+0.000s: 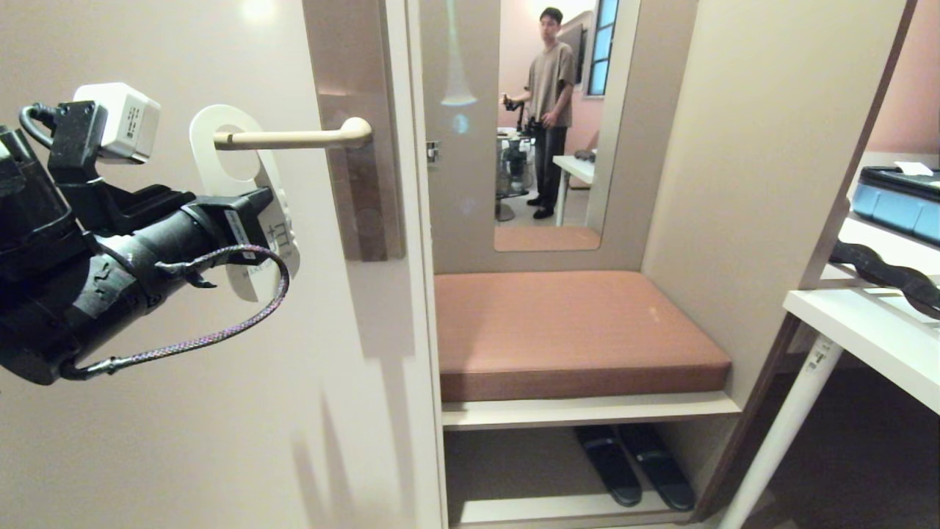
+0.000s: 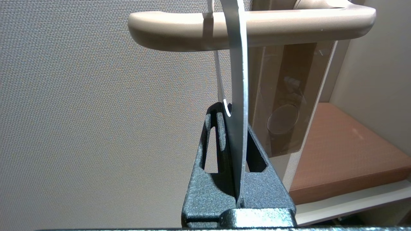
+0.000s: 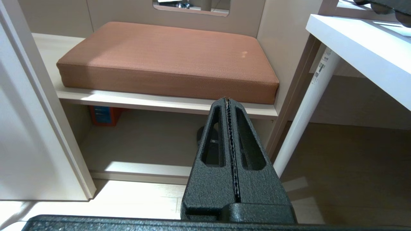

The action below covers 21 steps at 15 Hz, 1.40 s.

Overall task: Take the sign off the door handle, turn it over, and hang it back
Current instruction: Hang the sign back with the other side facing out

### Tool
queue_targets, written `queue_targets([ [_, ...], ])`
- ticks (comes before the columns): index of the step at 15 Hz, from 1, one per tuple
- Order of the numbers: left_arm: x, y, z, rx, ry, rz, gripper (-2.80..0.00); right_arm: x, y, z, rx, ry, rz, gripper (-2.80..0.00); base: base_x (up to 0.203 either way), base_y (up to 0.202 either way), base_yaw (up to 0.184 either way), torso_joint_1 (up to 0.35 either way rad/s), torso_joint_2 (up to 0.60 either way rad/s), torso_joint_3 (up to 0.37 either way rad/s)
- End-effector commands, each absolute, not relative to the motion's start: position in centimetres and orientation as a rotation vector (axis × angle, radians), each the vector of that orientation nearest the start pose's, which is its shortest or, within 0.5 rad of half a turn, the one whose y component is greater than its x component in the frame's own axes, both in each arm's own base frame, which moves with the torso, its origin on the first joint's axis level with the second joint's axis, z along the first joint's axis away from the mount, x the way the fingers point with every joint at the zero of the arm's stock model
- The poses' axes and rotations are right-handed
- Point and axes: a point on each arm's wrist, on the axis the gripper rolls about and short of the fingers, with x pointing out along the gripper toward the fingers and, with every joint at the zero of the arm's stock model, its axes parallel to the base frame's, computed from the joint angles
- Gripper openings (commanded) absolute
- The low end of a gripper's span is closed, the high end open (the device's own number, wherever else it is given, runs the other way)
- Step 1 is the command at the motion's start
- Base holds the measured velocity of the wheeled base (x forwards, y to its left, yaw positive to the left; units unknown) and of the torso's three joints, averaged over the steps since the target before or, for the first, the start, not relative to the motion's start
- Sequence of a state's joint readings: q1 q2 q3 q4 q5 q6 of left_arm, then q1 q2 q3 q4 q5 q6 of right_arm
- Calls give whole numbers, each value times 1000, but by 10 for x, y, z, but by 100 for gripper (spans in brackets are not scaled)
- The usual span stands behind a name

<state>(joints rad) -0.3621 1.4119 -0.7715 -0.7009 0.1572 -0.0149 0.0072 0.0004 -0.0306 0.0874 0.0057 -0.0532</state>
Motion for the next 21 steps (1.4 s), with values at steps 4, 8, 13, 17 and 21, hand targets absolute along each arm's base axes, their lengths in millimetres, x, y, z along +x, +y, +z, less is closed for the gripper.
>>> queue_targets([
  [4,229,-83,258,-31,-56,-204,-280,-25,0,75,-54,56,15,-280,0,0,0,0,0,0],
  [8,238,-87,272,-38,-98,-206,-280,-25,0,75,-54,56,15,-280,0,0,0,0,0,0],
  [13,238,-90,272,-37,-96,-218,-280,-25,0,75,-54,56,15,-280,0,0,0,0,0,0],
  [17,236,-92,269,-35,-86,-228,-280,-25,0,75,-54,56,15,-280,0,0,0,0,0,0],
  [21,234,-96,268,-36,-84,-243,-280,-25,0,75,-54,56,15,-280,0,0,0,0,0,0],
])
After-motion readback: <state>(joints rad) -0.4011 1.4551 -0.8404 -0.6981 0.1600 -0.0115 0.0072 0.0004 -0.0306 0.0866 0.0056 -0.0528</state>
